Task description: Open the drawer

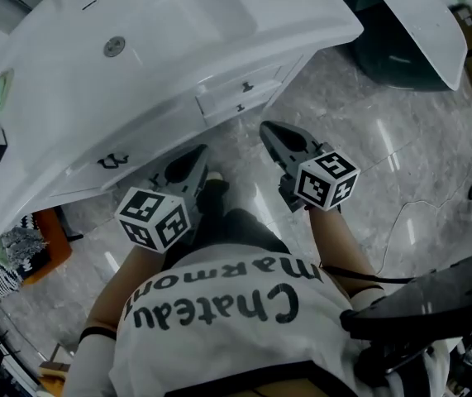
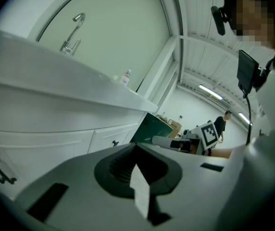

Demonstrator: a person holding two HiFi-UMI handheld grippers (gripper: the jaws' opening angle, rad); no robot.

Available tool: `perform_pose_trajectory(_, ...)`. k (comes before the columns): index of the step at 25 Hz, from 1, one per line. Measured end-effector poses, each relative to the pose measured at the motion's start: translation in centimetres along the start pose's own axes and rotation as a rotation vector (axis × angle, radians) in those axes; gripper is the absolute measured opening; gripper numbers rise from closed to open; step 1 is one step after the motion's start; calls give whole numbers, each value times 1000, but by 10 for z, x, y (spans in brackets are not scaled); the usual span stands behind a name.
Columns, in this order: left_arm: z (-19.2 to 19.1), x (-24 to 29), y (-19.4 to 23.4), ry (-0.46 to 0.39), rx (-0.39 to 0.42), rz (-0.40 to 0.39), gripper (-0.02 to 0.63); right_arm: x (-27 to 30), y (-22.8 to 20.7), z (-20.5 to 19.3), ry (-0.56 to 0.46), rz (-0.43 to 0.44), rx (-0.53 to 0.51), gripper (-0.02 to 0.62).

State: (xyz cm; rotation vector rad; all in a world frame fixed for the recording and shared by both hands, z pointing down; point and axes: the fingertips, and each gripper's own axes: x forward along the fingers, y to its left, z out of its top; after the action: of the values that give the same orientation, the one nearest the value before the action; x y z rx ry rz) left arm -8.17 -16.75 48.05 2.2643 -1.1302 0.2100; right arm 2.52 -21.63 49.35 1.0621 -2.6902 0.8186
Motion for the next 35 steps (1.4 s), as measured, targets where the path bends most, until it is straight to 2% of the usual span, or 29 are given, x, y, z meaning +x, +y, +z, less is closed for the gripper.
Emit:
perform_pose_trajectory(4,-21,28,19,-1,31,-30,8,28,-31,-22,-10,-21,-39,12)
perform_pose_trajectory(7,-33,38,30,5,7,-41,8,47,-50,-35,-22,-51,-56,15)
perform_pose_trajectory(8,-36,40,33,11,5,-47,8,53,-56,-38,-26,-58,-50,37)
perform_pose_trajectory(9,-38,40,35,19,6,-50,9,58,-62,-40,-29,-64,-42,106)
perform_pose_trajectory(10,-41,41,38,27,8,-52,9,63,-67,-42,-32,-73,-34,146)
perform_pose_trajectory(14,-46,41,52,35,14,-44,8,82,-87,-47,-52,-118,-20,146)
perform_pose_trajectory(18,-52,44,64,63,64,-16,9,98,-104,-46,-86,-147,-22,153)
perform_pose_trajectory(27,-52,17,60,145,32,-20,8,125,-135,-54,-52,-196,28,186)
perform_pose_trajectory(35,-59,-10,64,176,-28,42,8,144,-138,-68,13,-185,10,198)
